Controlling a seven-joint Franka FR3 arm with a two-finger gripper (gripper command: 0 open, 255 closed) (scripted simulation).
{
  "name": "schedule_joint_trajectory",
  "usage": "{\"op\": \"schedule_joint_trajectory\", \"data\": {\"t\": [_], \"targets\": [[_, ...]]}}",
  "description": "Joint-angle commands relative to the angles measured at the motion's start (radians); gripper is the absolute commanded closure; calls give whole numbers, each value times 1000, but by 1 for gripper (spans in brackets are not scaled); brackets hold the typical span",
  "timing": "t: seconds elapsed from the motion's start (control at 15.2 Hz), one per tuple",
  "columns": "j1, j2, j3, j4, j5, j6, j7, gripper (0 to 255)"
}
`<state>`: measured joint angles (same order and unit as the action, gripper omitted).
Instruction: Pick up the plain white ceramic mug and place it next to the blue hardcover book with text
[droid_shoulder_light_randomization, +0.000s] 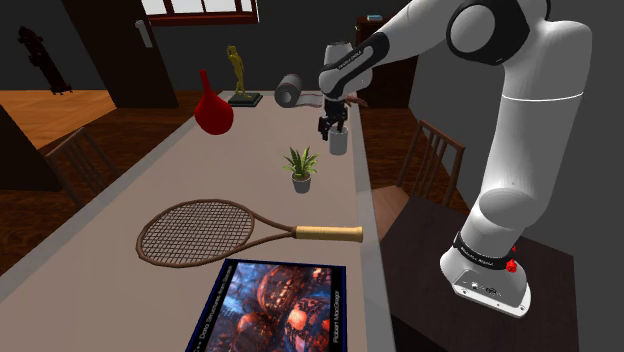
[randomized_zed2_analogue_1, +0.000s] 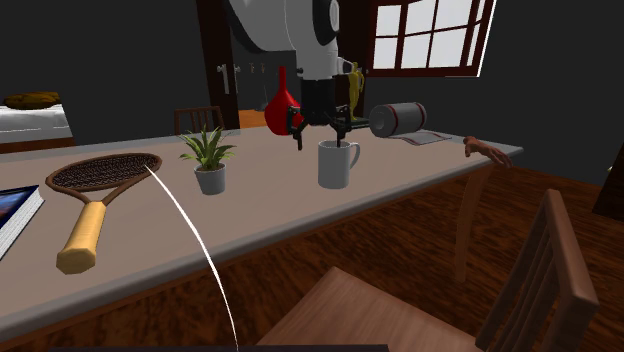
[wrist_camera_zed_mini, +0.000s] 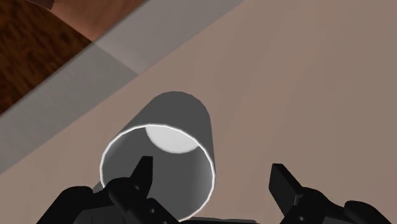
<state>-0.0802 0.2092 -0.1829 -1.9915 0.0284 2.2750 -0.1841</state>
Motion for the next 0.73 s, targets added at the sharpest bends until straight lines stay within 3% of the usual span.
{"op": "schedule_joint_trajectory", "data": {"t": [0.0, 0.59, 0.66], "targets": [[-2, 20, 1, -3, 5, 24, -5, 0], [-4, 33, 2, -8, 9, 41, -7, 0], [-4, 33, 2, -8, 9, 41, -7, 255]]}}
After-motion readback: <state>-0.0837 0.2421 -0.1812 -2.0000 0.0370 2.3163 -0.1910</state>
